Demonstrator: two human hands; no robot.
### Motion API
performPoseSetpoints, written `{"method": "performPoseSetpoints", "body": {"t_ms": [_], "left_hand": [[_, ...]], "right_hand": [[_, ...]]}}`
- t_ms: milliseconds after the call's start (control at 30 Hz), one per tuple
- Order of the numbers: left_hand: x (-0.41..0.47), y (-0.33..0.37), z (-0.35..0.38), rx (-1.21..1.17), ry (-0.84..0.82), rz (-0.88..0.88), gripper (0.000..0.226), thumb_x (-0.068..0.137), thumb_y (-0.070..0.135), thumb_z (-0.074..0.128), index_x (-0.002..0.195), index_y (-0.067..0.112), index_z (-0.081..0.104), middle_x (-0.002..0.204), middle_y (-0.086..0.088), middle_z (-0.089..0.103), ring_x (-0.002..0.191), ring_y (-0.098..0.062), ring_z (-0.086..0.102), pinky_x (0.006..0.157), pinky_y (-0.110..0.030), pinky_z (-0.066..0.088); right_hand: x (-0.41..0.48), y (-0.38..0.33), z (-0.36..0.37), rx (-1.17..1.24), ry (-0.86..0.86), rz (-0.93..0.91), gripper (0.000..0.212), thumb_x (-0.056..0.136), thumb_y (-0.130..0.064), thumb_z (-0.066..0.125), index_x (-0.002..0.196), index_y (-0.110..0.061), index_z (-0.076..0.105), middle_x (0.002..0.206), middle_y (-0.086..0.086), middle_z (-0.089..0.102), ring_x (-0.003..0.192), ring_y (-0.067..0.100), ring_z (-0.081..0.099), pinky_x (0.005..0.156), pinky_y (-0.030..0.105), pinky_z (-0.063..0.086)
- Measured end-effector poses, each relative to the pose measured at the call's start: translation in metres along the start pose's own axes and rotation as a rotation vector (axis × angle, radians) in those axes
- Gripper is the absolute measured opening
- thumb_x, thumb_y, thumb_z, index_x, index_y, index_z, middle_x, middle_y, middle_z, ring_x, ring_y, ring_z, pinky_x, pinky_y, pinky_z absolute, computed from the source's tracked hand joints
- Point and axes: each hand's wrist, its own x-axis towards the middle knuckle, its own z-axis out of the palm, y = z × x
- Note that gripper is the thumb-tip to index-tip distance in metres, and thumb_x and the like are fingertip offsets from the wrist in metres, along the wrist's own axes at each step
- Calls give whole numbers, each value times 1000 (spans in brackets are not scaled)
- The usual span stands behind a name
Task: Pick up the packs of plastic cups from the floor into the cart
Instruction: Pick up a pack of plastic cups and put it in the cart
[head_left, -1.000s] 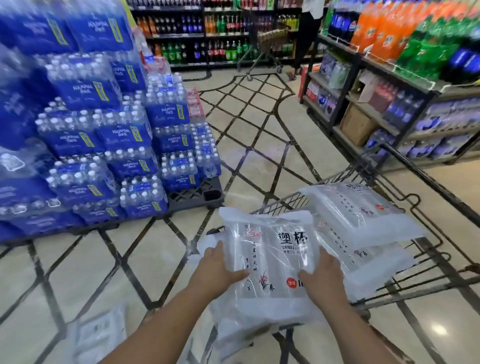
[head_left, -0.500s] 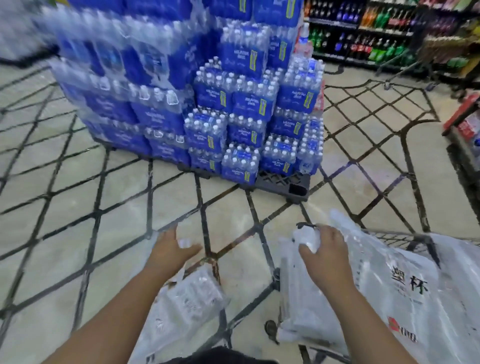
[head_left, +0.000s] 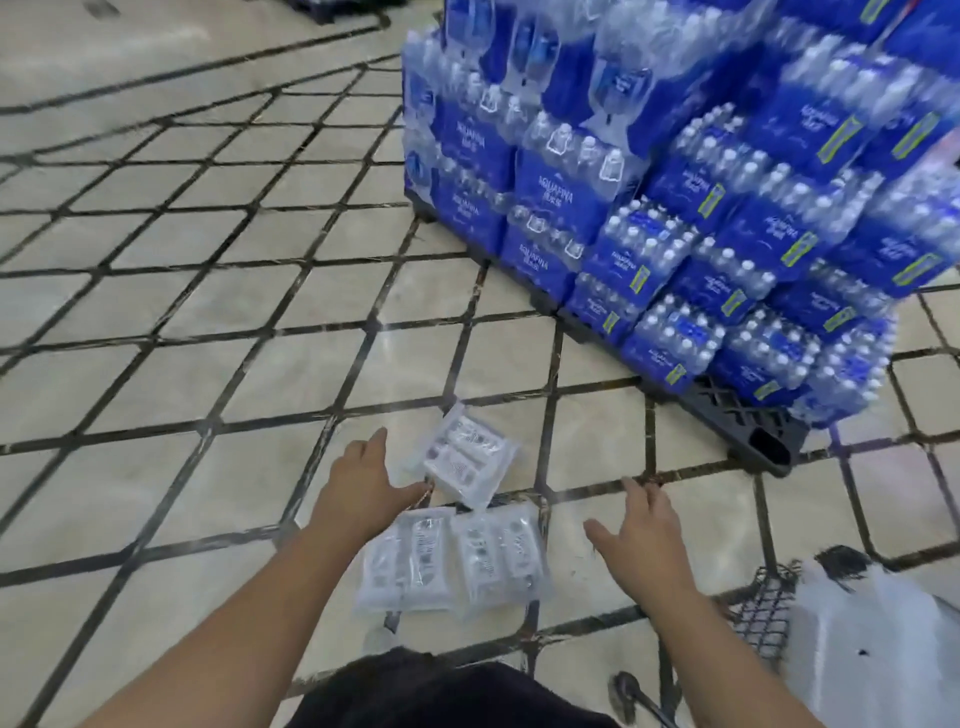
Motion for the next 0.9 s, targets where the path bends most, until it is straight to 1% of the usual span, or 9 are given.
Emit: {"method": "performPoseSetpoints", "body": {"t_ms": [100, 167, 300, 367, 500, 600, 667, 800, 900], "left_hand": [[10, -16, 2, 36, -30, -26, 100, 81, 61, 65, 157, 22, 13, 155, -8, 26, 140, -29, 29, 106, -44, 36], [15, -18, 11, 61, -65, -28, 98, 83, 61, 64, 156, 22, 13, 152, -7, 29, 138, -29, 32, 103, -44, 38], [23, -15, 39, 64, -141, -15, 98, 83, 59, 65, 156, 20, 13, 149, -10, 33, 133, -31, 37, 103, -41, 39], [30, -15, 55, 104, -147, -12, 98, 82, 60, 65, 156, 19, 14, 148, -10, 36, 132, -31, 38, 101, -42, 42], [57, -23, 109, 172, -191, -62, 98, 83, 63, 62, 156, 21, 12, 154, -9, 29, 137, -33, 33, 101, -46, 43], [92, -38, 173, 215, -267, -91, 97, 84, 64, 59, 157, 22, 10, 155, -8, 28, 136, -33, 34, 101, -47, 42], [123, -58, 233, 214, -297, -107, 96, 85, 63, 59, 157, 22, 11, 153, -8, 31, 134, -33, 35, 102, -47, 42], [200, -122, 382, 249, -358, -134, 97, 84, 65, 58, 157, 22, 10, 153, -10, 30, 136, -34, 33, 103, -50, 39], [252, -174, 498, 268, -426, -146, 98, 84, 64, 60, 156, 20, 12, 152, -11, 30, 136, -34, 33, 103, -51, 38]], "right_hand": [[-2, -13, 24, -53, -96, 67, 99, 88, -56, 62, 158, -24, 1, 162, 16, 9, 146, 32, 17, 117, 44, 26], [-1, -13, 34, -153, -141, 79, 101, 88, -60, 59, 157, -27, -8, 162, 15, 4, 146, 33, 16, 118, 44, 26], [17, -2, 45, -278, -181, 55, 97, 89, -60, 55, 157, -27, -6, 162, 15, 5, 146, 34, 17, 118, 46, 26], [33, 6, 54, -305, -222, 57, 96, 90, -59, 54, 157, -25, -4, 162, 15, 6, 147, 34, 16, 120, 47, 22], [80, 35, 98, -323, -310, 51, 94, 91, -53, 57, 158, -22, -1, 160, 16, 10, 145, 34, 20, 118, 44, 26], [128, 71, 159, -371, -400, 58, 91, 91, -53, 55, 157, -22, -1, 160, 15, 11, 144, 34, 19, 115, 46, 28], [166, 100, 213, -410, -447, 66, 90, 91, -53, 54, 157, -23, 0, 160, 14, 11, 144, 34, 20, 113, 48, 30], [251, 172, 352, -473, -476, 33, 88, 91, -49, 58, 156, -19, 6, 158, 16, 14, 140, 37, 25, 110, 49, 34], [305, 229, 459, -500, -504, 11, 89, 90, -51, 60, 156, -19, 8, 156, 15, 17, 138, 37, 27, 106, 51, 35]]}}
